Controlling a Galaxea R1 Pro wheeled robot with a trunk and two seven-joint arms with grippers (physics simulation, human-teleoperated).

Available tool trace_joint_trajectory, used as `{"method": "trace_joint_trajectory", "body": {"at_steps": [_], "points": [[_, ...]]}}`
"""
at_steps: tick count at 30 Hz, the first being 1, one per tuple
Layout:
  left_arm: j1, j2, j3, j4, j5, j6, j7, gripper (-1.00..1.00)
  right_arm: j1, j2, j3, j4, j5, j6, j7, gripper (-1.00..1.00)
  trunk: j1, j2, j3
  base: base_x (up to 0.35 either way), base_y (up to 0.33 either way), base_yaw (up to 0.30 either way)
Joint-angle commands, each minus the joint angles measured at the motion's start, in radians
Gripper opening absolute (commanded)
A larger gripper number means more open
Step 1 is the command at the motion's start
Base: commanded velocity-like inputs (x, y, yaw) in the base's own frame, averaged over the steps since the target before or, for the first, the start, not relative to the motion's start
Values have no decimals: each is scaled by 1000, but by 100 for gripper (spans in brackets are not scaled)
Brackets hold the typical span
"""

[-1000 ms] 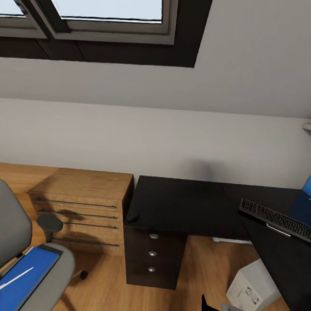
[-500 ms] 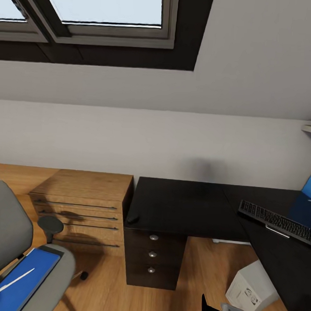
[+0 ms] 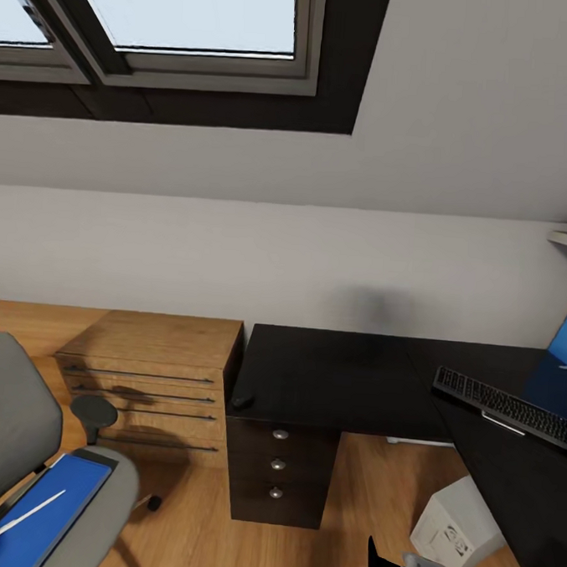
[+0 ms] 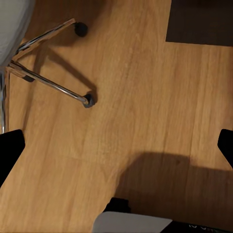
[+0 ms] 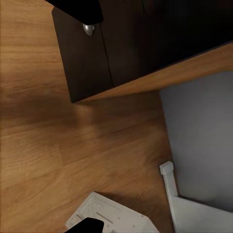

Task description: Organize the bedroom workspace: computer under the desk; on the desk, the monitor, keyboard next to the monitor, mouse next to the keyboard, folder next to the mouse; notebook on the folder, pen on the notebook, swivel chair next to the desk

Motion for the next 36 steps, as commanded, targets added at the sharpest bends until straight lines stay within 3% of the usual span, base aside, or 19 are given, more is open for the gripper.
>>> {"method": "trace_joint_trajectory", "body": {"at_steps": [1,21,29,33,36], "points": [[-1,1,-8,0,11,-5,7,100,-1,0,-8,2,2,-4,5,100,-4,6,2,0,0,0],[-1,0,-6,-5,12,-8,8,100,-1,-1,-8,1,2,-8,5,100,-80,146,64,0,0,0],[-1,0,-1,-136,12,-31,10,100,-2,2,-8,-12,2,-68,-3,100,-111,202,89,0,0,0],[-1,-3,8,-266,12,9,11,100,-4,7,-8,-181,0,-50,-41,100,-126,230,102,0,0,0],[-1,-4,9,-347,11,69,12,100,-4,14,-8,-291,-1,31,-55,100,-138,251,111,0,0,0]]}}
